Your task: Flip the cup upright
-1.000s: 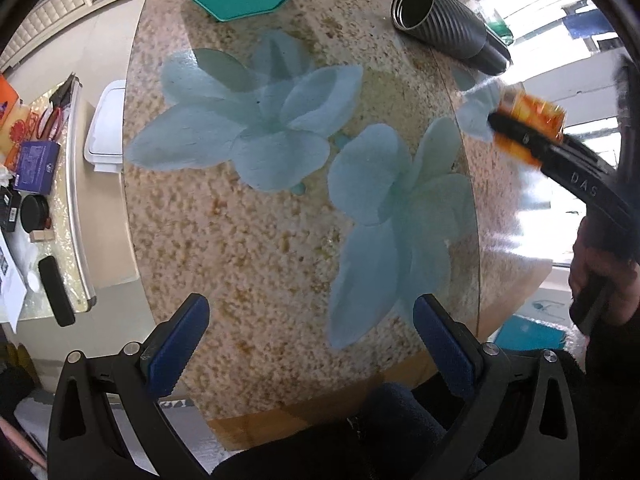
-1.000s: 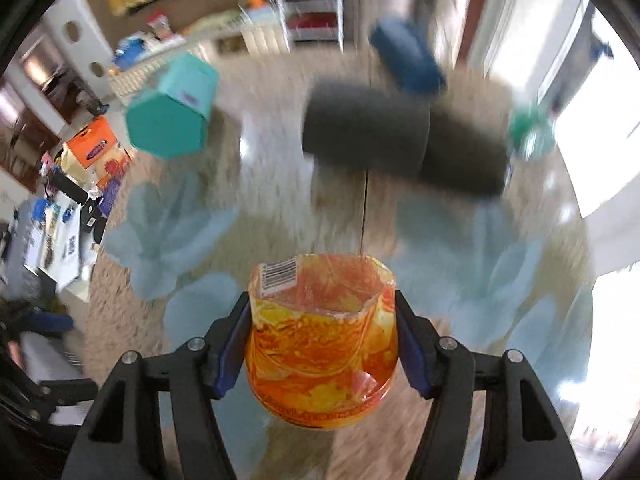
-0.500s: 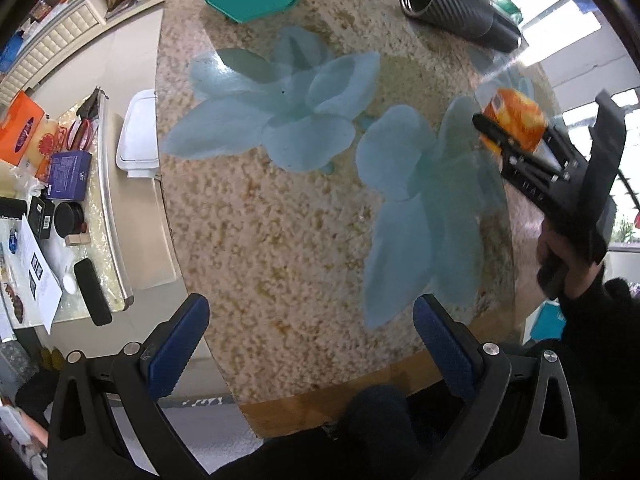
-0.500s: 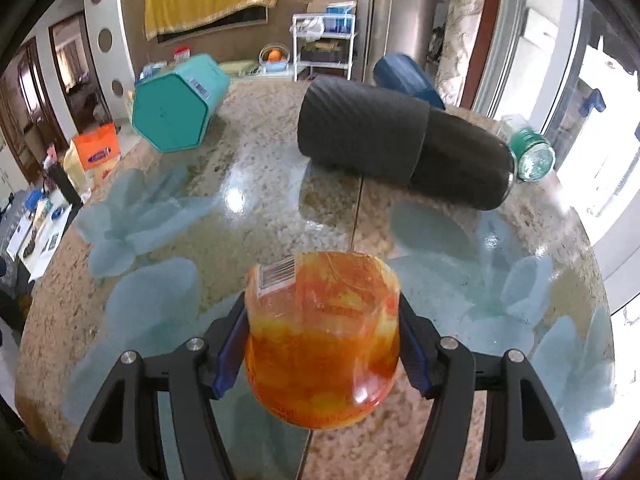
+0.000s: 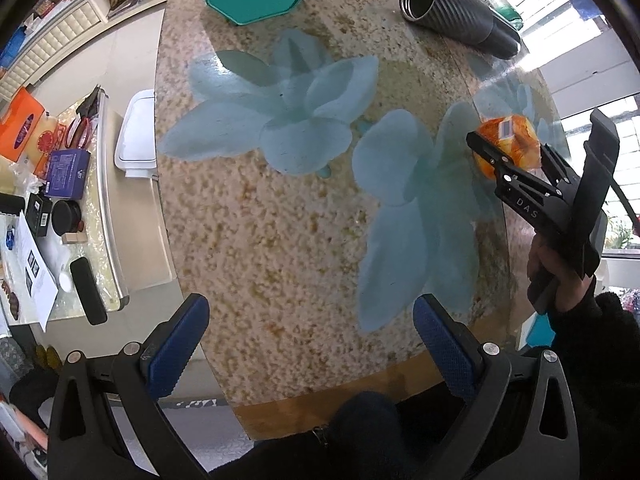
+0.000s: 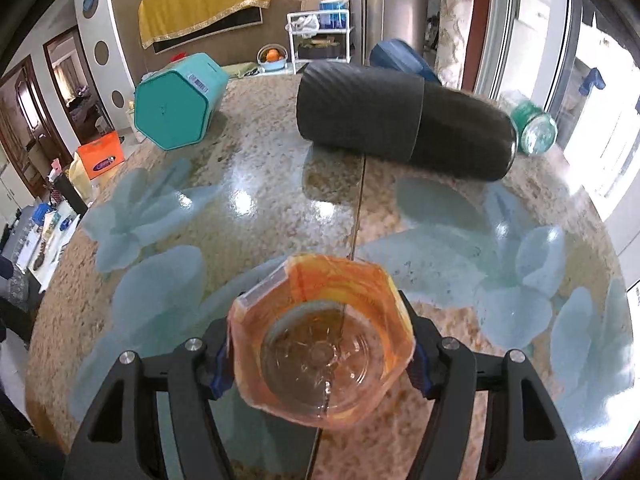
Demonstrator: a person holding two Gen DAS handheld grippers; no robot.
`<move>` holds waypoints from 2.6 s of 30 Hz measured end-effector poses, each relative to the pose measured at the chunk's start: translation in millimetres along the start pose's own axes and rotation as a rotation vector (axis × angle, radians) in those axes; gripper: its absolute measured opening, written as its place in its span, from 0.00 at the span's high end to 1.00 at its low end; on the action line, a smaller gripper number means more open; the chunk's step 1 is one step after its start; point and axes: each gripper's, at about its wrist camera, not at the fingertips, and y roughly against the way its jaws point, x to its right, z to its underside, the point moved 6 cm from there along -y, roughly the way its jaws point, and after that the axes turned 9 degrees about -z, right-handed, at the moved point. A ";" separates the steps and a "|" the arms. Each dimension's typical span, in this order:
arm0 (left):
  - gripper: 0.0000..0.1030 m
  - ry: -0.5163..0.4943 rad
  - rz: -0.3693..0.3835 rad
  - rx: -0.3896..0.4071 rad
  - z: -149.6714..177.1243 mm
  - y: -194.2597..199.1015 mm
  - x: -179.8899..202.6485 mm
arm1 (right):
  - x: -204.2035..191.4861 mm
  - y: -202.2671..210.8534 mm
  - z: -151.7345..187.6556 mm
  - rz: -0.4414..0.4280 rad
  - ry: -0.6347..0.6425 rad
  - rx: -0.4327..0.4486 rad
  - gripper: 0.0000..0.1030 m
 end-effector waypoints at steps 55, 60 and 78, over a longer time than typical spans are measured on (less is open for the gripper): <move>0.00 0.104 -0.065 0.493 -70.6 158.0 116.0 | 30.8 185.8 -71.5 -0.041 -0.117 0.068 0.00; 0.00 0.106 -0.087 0.504 -67.2 157.8 124.3 | 35.2 189.1 -69.3 -0.033 -0.101 0.069 0.00; 0.00 0.117 -0.110 0.487 -62.4 154.4 127.7 | 38.0 189.8 -71.3 -0.078 -0.092 0.078 0.00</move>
